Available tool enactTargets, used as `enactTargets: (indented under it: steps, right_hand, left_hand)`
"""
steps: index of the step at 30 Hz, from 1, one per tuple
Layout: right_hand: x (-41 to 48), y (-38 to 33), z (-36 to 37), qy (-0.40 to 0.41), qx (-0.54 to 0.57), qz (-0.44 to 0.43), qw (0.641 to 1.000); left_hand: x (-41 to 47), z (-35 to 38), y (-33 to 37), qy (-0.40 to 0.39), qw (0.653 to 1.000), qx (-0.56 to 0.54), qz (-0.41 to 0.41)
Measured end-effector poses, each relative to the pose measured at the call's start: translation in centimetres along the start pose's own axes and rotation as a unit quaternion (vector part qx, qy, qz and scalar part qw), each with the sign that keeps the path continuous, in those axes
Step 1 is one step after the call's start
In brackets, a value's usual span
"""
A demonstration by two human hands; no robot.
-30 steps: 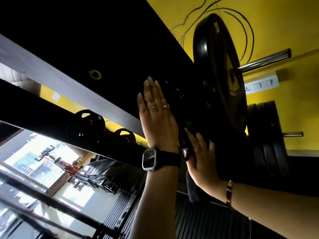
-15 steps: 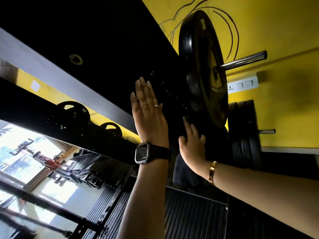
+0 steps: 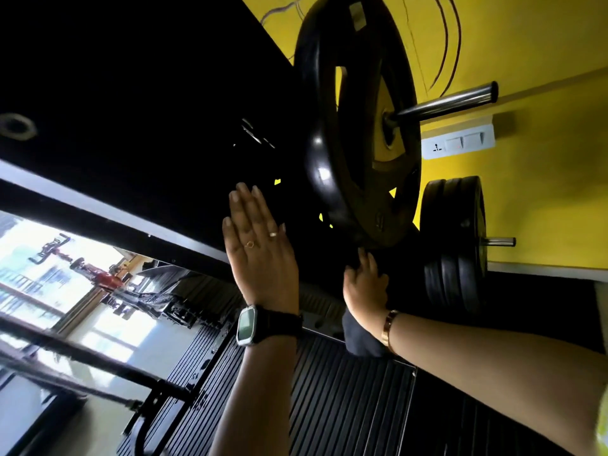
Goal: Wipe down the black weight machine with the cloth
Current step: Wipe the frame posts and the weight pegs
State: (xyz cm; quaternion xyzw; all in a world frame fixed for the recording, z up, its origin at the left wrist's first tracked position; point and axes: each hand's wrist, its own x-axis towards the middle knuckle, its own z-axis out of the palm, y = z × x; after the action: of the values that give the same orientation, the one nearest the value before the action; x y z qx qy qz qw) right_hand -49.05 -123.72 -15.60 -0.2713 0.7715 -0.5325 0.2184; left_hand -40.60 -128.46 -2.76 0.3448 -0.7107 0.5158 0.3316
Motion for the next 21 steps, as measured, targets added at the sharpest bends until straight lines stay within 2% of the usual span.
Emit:
enactTargets:
  steps: [3,5,9,11,13,16,18,21]
  right_hand:
    - [-0.3,-2.3,-0.9,0.031,-0.007,-0.099,0.995]
    - [-0.3,-1.4,-0.4,0.042,-0.069,-0.166,0.983]
    - [0.5,3.7,-0.1,-0.061,-0.175,-0.252,0.950]
    - [1.6,6.2,-0.9,-0.074,-0.181,-0.225,0.955]
    - [3.1,8.0,-1.3,-0.054,-0.173,-0.189,0.965]
    - [5.7,8.0,-2.3,-0.056,-0.153,-0.162,0.973]
    - [6.1,6.9,-2.5,-0.023,-0.103,-0.145,0.984]
    - [5.0,5.7,-1.7,0.030,-0.053,-0.168,0.984]
  left_hand:
    - [-2.1,0.6,1.8,-0.012,1.000,-0.013,0.001]
    - [-3.9,0.9,3.5,-0.030,0.999,-0.026,0.006]
    - [-7.3,1.5,6.5,-0.078,0.996,-0.042,0.019]
    - [-8.2,2.0,7.4,-0.071,0.996,-0.044,0.007]
    - [-8.7,2.5,7.9,-0.068,0.996,-0.053,-0.008]
    - [-9.3,3.0,8.8,-0.069,0.996,-0.056,-0.029]
    - [-9.5,3.2,9.6,-0.076,0.995,-0.049,-0.043]
    - [-9.7,3.3,10.8,-0.084,0.993,-0.050,-0.069]
